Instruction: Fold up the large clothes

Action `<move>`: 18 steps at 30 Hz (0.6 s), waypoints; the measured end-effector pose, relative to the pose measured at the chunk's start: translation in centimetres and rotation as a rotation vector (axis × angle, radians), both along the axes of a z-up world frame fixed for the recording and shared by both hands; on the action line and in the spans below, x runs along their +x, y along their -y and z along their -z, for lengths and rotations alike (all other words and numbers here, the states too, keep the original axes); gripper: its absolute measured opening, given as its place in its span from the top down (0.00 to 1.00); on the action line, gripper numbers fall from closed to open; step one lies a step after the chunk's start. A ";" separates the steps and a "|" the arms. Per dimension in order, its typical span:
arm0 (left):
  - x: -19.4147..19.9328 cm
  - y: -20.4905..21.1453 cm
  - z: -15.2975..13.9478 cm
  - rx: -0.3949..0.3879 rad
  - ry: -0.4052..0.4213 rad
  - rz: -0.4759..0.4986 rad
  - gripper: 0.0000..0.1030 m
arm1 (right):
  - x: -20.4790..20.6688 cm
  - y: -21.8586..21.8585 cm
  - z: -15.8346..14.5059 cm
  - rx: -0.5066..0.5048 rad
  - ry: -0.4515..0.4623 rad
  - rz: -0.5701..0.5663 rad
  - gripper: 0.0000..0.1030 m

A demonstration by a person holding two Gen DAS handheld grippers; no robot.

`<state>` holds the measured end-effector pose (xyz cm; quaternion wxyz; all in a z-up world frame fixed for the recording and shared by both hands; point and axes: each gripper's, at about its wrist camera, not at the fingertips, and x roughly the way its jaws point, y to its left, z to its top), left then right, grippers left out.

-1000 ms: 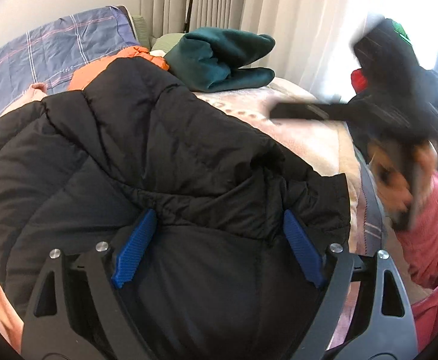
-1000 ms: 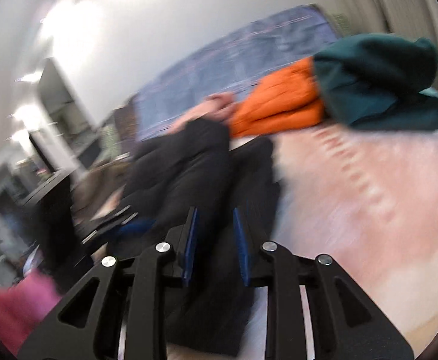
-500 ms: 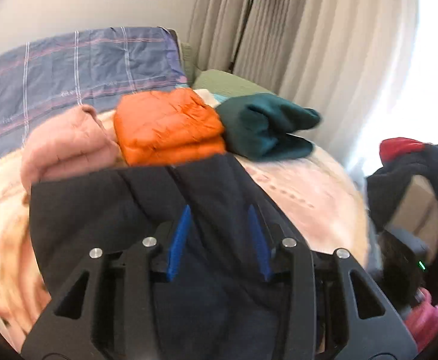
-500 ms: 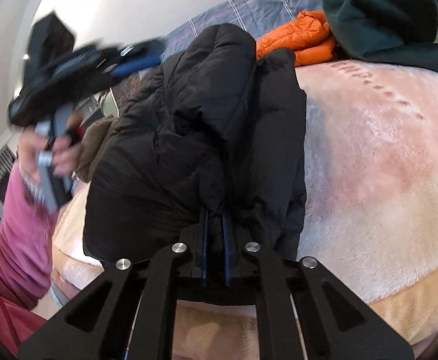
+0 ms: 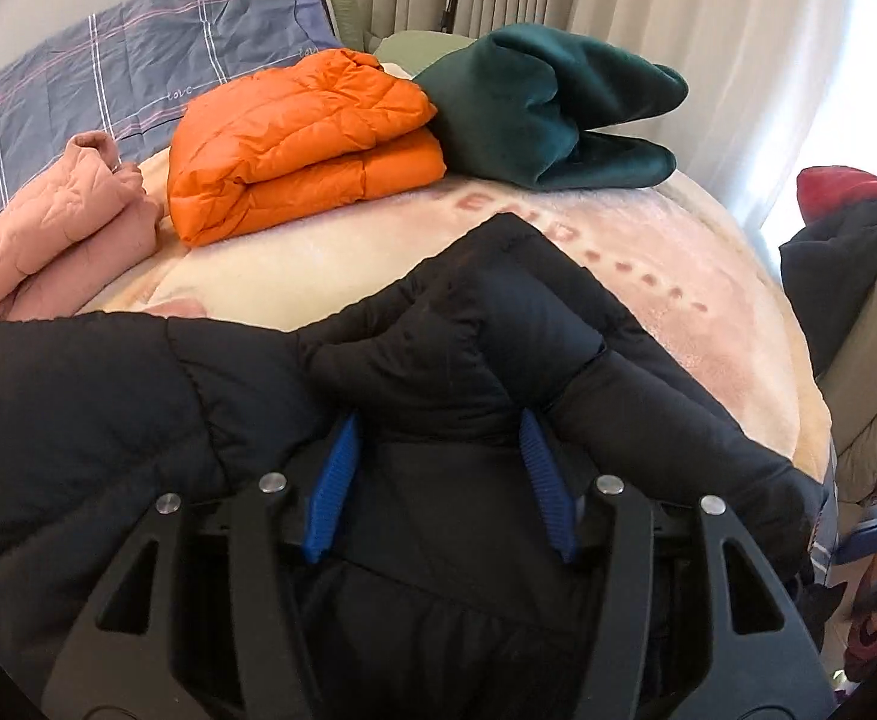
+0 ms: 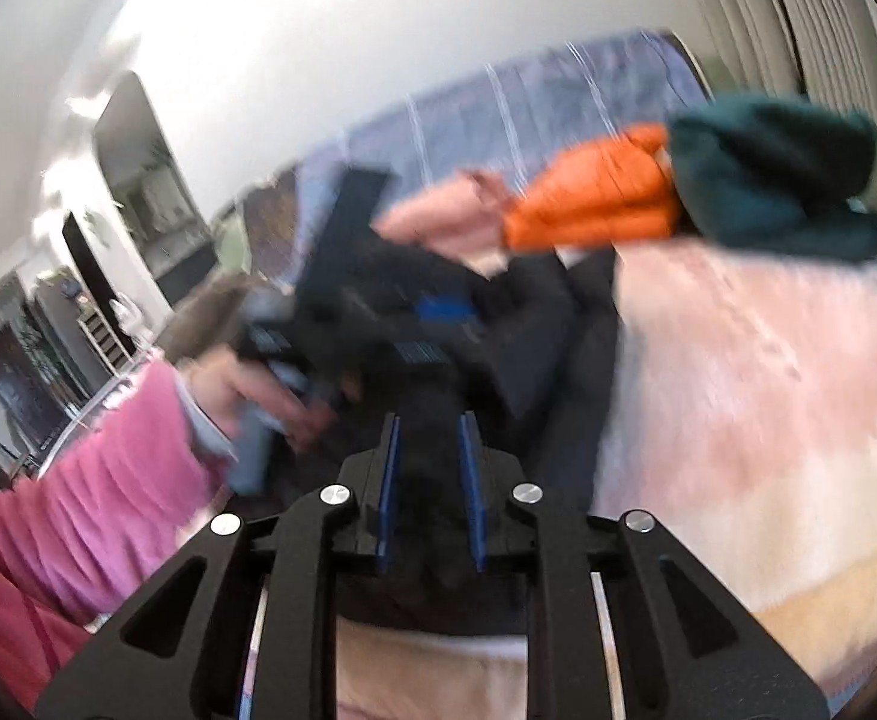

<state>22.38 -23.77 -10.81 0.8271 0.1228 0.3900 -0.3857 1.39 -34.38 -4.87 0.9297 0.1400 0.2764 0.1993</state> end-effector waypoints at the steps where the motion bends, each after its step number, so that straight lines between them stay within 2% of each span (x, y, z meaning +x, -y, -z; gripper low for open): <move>1: 0.0 0.0 0.0 -0.005 -0.002 0.000 0.46 | 0.4 -0.4 0.1 -0.003 0.005 -0.002 0.81; 2: 0.1 -0.1 0.0 -0.011 -0.004 0.000 0.46 | 1.1 -0.9 0.6 -0.014 -0.007 -0.001 0.81; 4: -0.1 -0.6 0.0 -0.023 -0.009 0.001 0.46 | 3.3 -1.7 3.3 -0.060 -0.105 0.033 0.81; 5: 0.0 -0.8 0.0 -0.031 -0.013 0.000 0.45 | 4.2 -1.8 5.2 -0.060 -0.157 0.047 0.83; 7: 0.2 -1.1 0.0 -0.054 -0.027 0.006 0.45 | 4.8 -1.5 7.2 -0.015 -0.175 0.052 0.85; 13: 0.6 -1.2 0.8 -0.087 -0.040 0.017 0.44 | 4.6 -1.3 8.0 0.018 -0.198 0.070 0.85; 18: 0.5 -1.4 0.8 -0.101 -0.036 0.014 0.44 | 4.5 -2.1 5.7 -0.052 -0.212 0.072 0.82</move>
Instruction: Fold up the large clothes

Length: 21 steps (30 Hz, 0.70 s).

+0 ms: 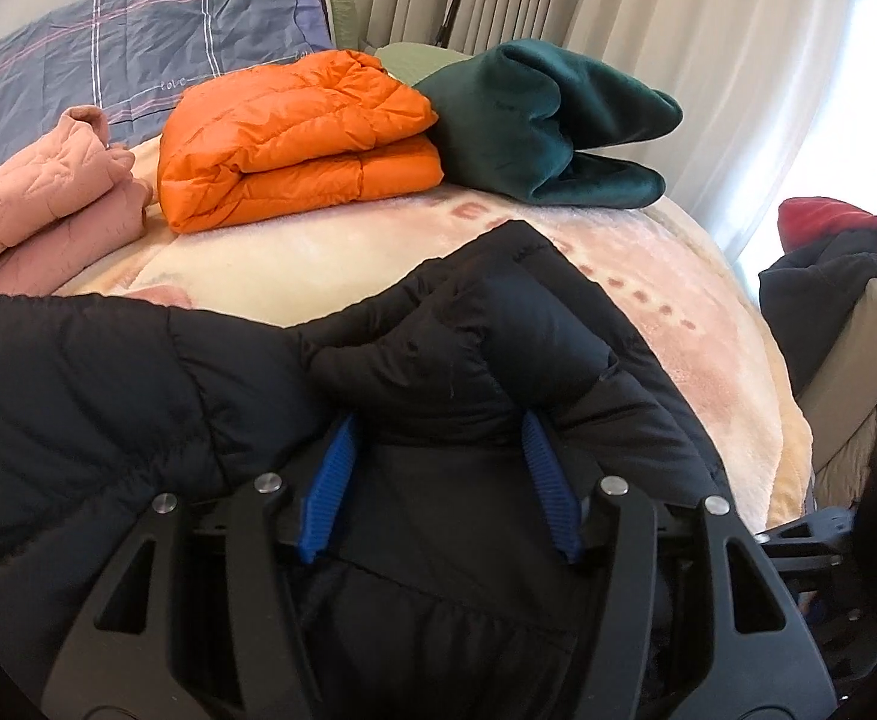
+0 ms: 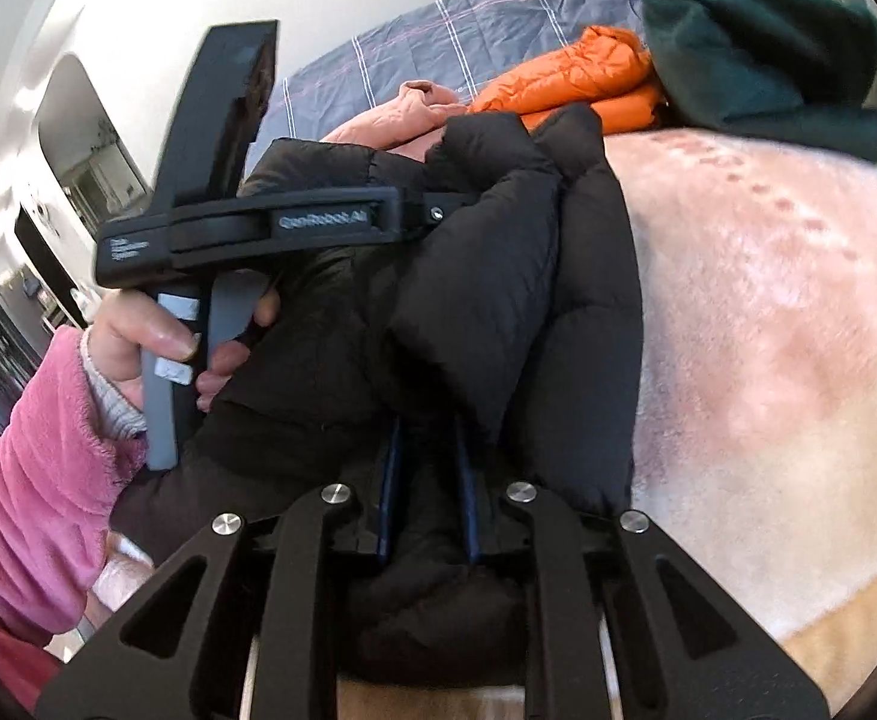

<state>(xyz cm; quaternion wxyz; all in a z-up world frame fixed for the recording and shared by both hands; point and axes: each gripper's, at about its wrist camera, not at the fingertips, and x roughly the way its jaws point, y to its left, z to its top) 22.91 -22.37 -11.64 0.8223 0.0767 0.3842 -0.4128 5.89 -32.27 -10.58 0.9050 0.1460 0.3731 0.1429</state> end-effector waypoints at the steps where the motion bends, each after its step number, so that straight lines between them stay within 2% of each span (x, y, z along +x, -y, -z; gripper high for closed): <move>1: 0.0 -0.1 0.0 -0.006 -0.001 -0.004 0.44 | -0.2 0.1 -1.0 -0.006 -0.005 0.001 0.81; 3: 0.1 -0.4 -0.1 -0.026 -0.007 -0.010 0.44 | -0.9 0.7 -3.1 0.005 0.054 0.011 0.81; 5: 0.2 -0.7 -0.2 -0.052 -0.018 -0.013 0.44 | -1.7 1.1 -5.2 0.007 0.150 0.027 0.81; 7: 0.3 -0.9 -0.4 -0.073 -0.031 -0.014 0.44 | -0.9 1.0 -5.5 -0.019 0.187 0.055 0.81; 8: 0.3 -1.0 -0.4 -0.075 -0.032 -0.014 0.44 | -0.1 0.9 -4.7 -0.040 0.162 0.077 0.81; 9: 0.3 -1.1 -0.6 -0.077 -0.031 -0.015 0.44 | 1.4 0.9 -2.8 -0.066 0.087 0.110 0.81; 11: 0.2 -1.6 -1.2 -0.096 -0.037 -0.019 0.44 | 2.9 1.1 0.6 -0.043 0.001 0.115 0.82; 12: 0.0 -2.3 -2.0 -0.130 -0.054 -0.022 0.44 | 3.0 1.2 1.7 -0.015 0.001 0.117 0.82; 14: -0.5 -3.6 -3.2 -0.177 -0.065 -0.020 0.43 | 2.7 1.1 1.5 -0.042 0.010 0.124 0.82; 16: -1.4 -5.2 -5.0 -0.193 -0.006 -0.023 0.43 | 2.5 0.6 1.4 -0.066 0.018 0.125 0.82; 18: -1.7 -6.6 -6.5 -0.156 0.086 -0.074 0.44 | 2.6 0.7 1.6 -0.053 0.016 0.120 0.82; 20: -0.9 -8.2 -7.0 -0.115 0.139 -0.153 0.48 | 2.7 0.9 1.7 -0.035 0.014 0.115 0.82; 21: 0.3 -9.4 -6.7 -0.060 0.163 -0.244 0.53 | 2.7 1.0 1.8 -0.027 0.015 0.114 0.82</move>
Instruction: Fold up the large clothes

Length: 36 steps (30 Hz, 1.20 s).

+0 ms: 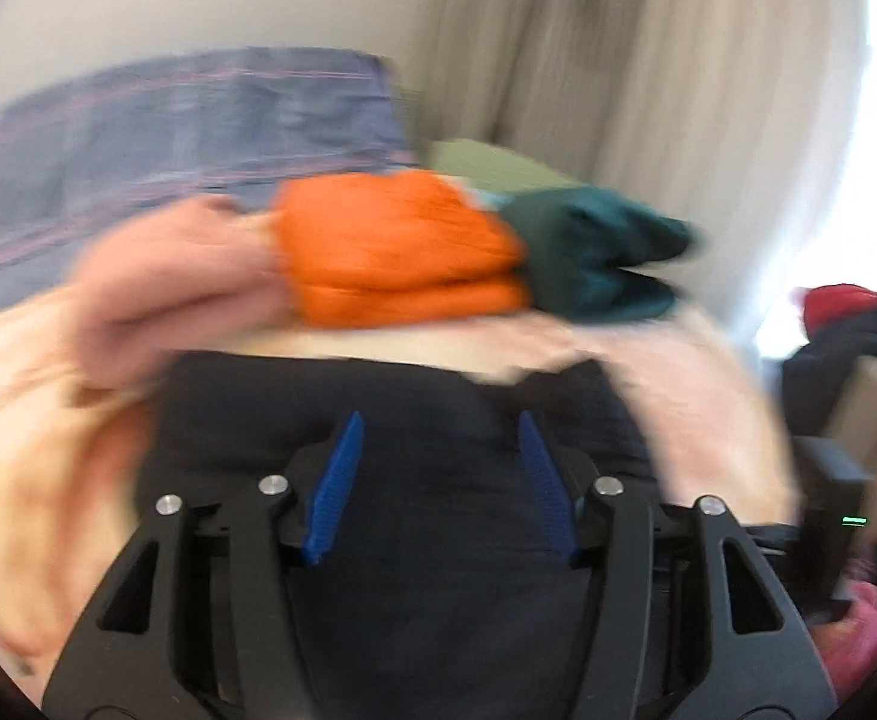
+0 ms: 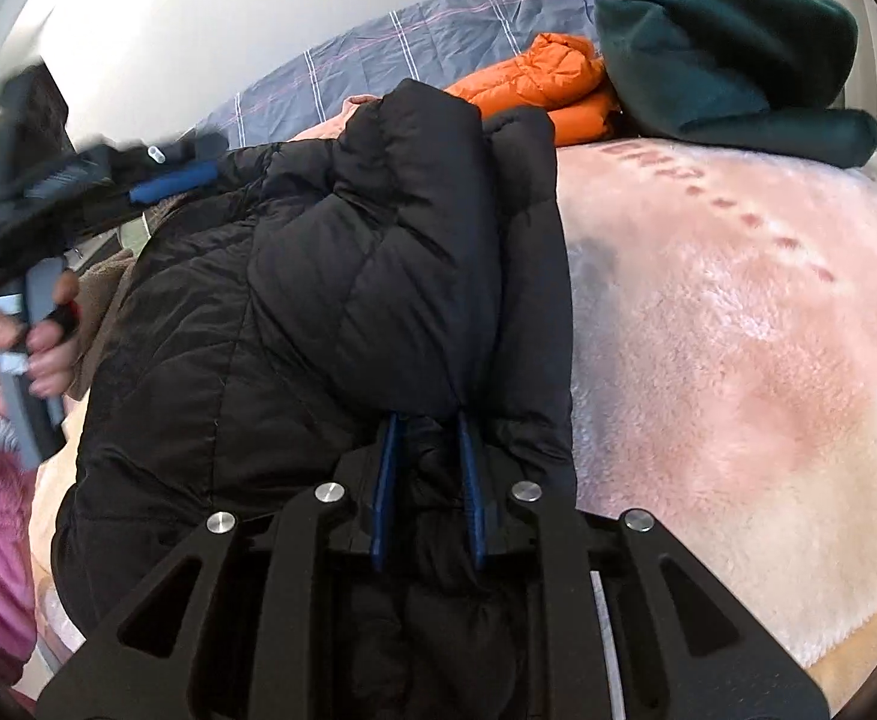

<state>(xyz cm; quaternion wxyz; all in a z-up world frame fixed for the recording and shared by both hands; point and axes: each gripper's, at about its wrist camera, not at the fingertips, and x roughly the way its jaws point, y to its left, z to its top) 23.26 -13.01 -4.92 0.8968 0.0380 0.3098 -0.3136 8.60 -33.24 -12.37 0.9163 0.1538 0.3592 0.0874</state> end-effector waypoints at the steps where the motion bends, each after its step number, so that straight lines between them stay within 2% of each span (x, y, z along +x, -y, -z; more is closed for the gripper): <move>1: 0.8 -0.5 0.4 0.032 0.004 -0.046 0.56 | 0.0 0.0 0.0 0.002 0.002 -0.001 0.82; 2: 1.8 -1.1 1.3 0.070 -0.001 -0.091 0.62 | 0.1 0.2 -0.1 0.001 0.003 -0.001 0.82; 3: 3.1 -1.7 2.9 0.085 -0.044 -0.114 0.62 | 0.0 0.2 -0.2 -0.004 0.004 -0.003 0.82; 5: 4.6 -2.4 6.5 0.049 -0.133 -0.096 0.62 | 0.0 -0.3 -0.2 -0.031 0.007 -0.004 0.82; 7: 4.8 -2.6 7.6 0.019 -0.145 -0.094 0.62 | 0.0 -0.5 -0.3 -0.044 0.007 -0.003 0.82; 9: 4.7 -2.4 7.8 0.014 -0.143 -0.101 0.62 | -0.2 -0.5 -0.3 -0.041 0.006 -0.003 0.82; 13: 4.4 -2.4 8.1 0.052 -0.124 -0.099 0.62 | -0.5 -0.4 -0.3 -0.026 0.006 -0.004 0.82; 16: 3.9 -2.8 7.7 0.039 -0.095 -0.095 0.63 | -0.5 -0.7 -1.0 -0.088 -0.013 -0.032 0.79; 19: 3.0 -2.8 7.1 0.061 -0.072 -0.088 0.64 | 0.2 -0.9 -3.4 -0.152 -0.116 -0.064 0.67; 20: 2.9 -2.6 7.0 0.074 -0.065 -0.088 0.63 | 0.3 -0.7 -4.5 -0.156 -0.136 -0.050 0.60; 22: 2.7 -2.2 6.9 0.099 -0.050 -0.087 0.63 | 0.3 -0.2 -7.6 -0.145 -0.073 -0.042 0.54; 24: 2.6 -2.1 6.8 0.105 -0.047 -0.083 0.63 | 0.6 -0.2 -11.2 -0.148 0.057 -0.059 0.50; 28: 2.8 -2.0 6.7 0.104 -0.047 -0.081 0.63 | 3.7 -1.4 -13.5 -0.198 0.211 -0.072 0.50; 30: 2.7 -2.0 6.7 0.109 -0.041 -0.079 0.63 | 6.1 -2.3 -12.5 -0.200 0.233 -0.127 0.50; 32: 2.6 -2.0 6.8 0.109 -0.034 -0.075 0.63 | 9.5 -3.4 -9.4 -0.358 0.145 -0.084 0.50; 33: 2.6 -2.1 6.9 0.106 -0.031 -0.073 0.63 | 11.5 -3.4 -6.4 -0.464 0.070 -0.030 0.48; 34: 2.6 -2.2 6.9 0.098 -0.026 -0.072 0.63 | 12.4 -3.2 -4.3 -0.464 0.039 -0.022 0.47; 36: 3.0 -2.6 7.2 0.062 -0.033 -0.076 0.63 | 13.6 -1.0 -1.6 -0.290 -0.016 -0.015 0.45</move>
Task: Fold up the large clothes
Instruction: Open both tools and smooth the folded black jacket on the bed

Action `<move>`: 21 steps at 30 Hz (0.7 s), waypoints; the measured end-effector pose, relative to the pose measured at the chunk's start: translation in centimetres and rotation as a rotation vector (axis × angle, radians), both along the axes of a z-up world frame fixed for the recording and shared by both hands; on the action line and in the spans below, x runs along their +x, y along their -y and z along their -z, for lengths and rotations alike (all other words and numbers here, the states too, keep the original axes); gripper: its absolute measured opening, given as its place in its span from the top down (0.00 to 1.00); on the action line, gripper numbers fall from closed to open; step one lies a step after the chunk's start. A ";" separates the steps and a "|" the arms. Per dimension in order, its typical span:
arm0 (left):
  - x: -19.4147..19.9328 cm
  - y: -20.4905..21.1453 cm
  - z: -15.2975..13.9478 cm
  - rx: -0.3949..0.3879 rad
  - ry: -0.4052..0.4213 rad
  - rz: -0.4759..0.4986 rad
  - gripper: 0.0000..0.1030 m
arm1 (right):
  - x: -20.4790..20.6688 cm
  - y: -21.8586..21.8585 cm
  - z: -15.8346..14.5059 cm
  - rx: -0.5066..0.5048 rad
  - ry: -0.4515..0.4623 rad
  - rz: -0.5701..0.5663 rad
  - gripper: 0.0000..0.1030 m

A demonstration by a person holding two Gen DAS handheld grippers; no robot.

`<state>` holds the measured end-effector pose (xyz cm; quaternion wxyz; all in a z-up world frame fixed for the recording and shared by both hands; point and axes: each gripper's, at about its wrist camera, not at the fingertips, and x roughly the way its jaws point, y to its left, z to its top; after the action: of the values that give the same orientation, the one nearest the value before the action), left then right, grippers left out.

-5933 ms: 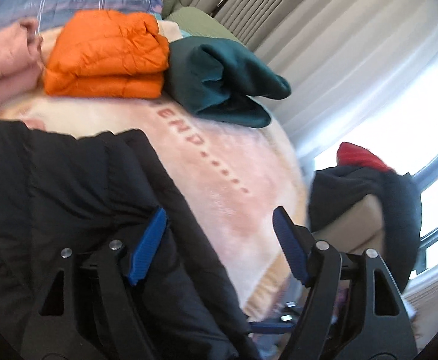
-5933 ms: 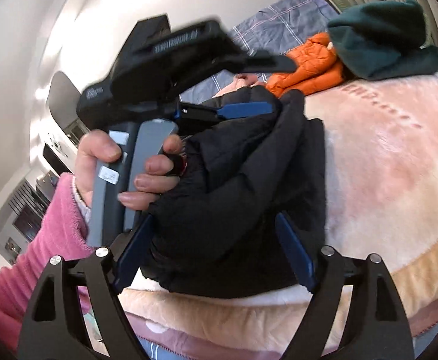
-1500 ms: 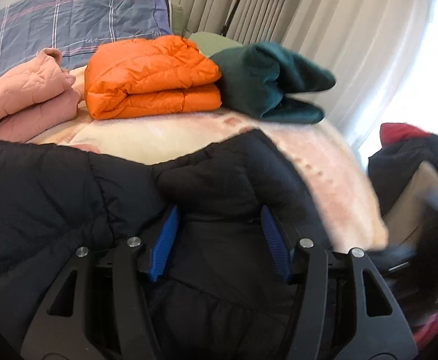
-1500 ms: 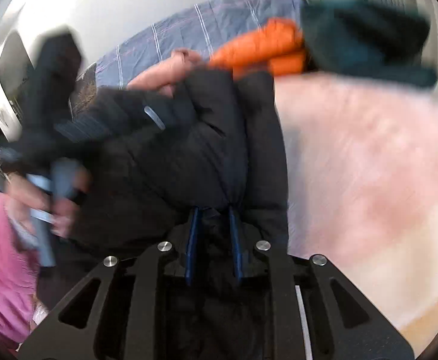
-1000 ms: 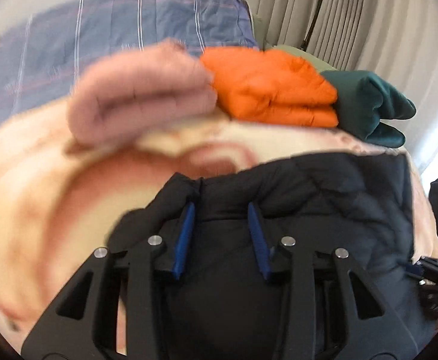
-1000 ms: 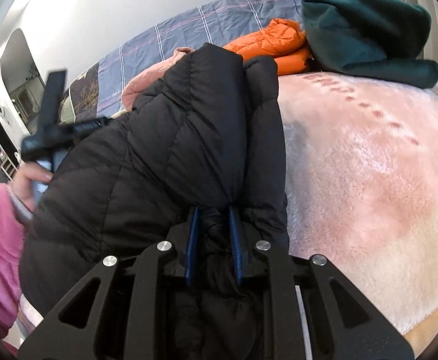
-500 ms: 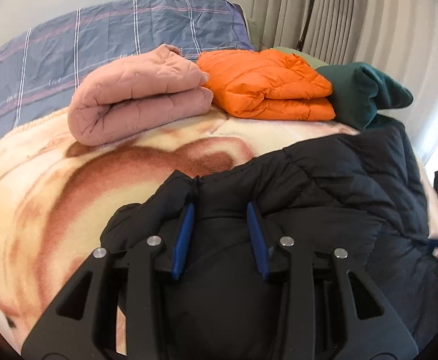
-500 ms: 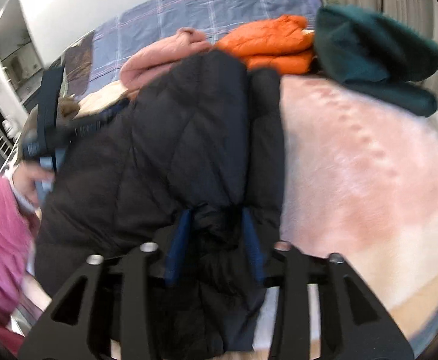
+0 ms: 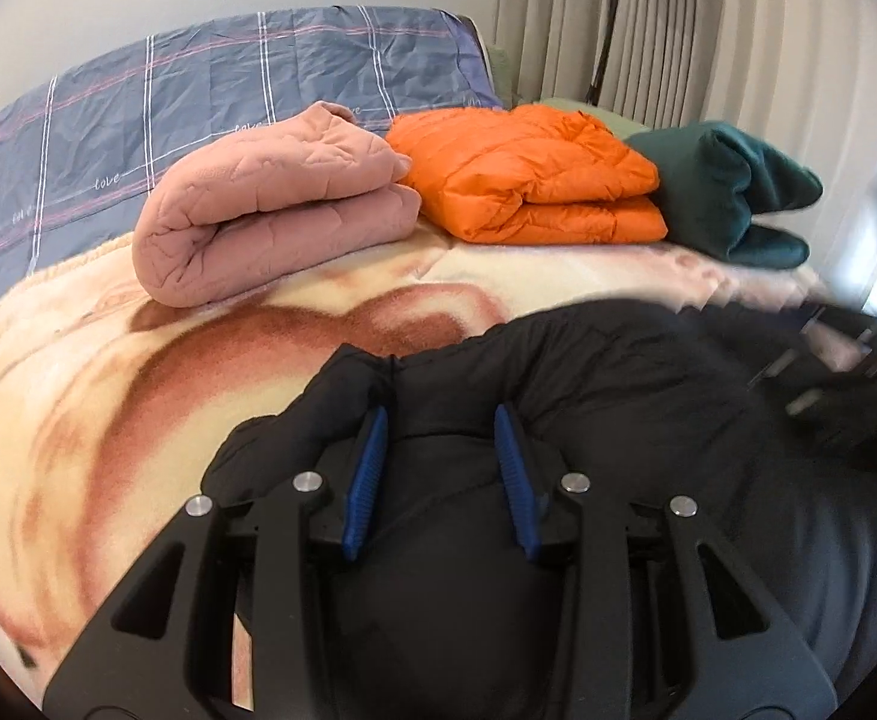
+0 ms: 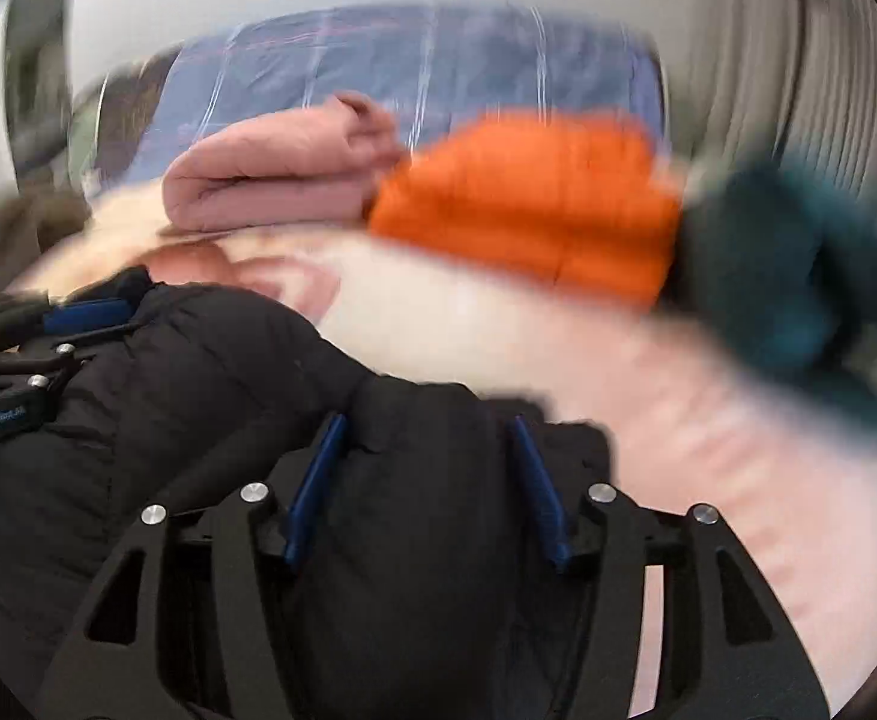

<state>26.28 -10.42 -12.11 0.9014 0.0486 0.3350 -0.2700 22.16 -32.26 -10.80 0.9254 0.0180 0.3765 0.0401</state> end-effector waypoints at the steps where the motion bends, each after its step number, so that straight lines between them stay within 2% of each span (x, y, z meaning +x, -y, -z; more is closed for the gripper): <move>1: 0.3 0.0 0.2 -0.014 -0.009 0.002 0.63 | 0.2 1.2 0.3 0.078 -0.018 0.003 0.45; 3: 0.4 0.1 0.6 -0.028 -0.009 0.006 0.63 | 0.2 1.6 0.6 0.101 -0.020 0.002 0.45; 6: 0.3 0.2 0.8 -0.019 0.002 -0.001 0.63 | 0.2 0.7 0.7 0.045 -0.013 0.006 0.45; 12: 0.4 0.2 0.9 -0.023 -0.002 0.000 0.63 | -0.1 0.1 0.5 0.028 -0.008 0.007 0.45; 16: -0.2 0.0 0.0 0.011 0.007 -0.003 0.63 | -1.0 -0.4 -1.4 -0.050 -0.027 0.030 0.44; 17: -0.7 -0.1 -0.6 0.027 0.016 -0.007 0.58 | -2.0 -0.6 -2.5 -0.077 -0.021 0.047 0.44; 18: -1.6 -0.4 -1.5 0.043 0.031 -0.013 0.45 | -3.5 -0.9 -3.8 -0.097 -0.002 0.054 0.44; 20: -4.0 -1.2 -3.1 0.040 0.079 -0.012 0.30 | -6.4 -1.3 -5.6 -0.097 0.048 0.035 0.44; 21: -5.7 -1.9 -4.1 0.025 0.109 0.000 0.29 | -8.0 -1.6 -6.4 -0.085 0.071 0.014 0.44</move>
<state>20.55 -8.56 -8.02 0.9177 0.0746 0.2886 -0.2626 14.16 -30.62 -4.36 0.9384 -0.0203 0.3446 0.0183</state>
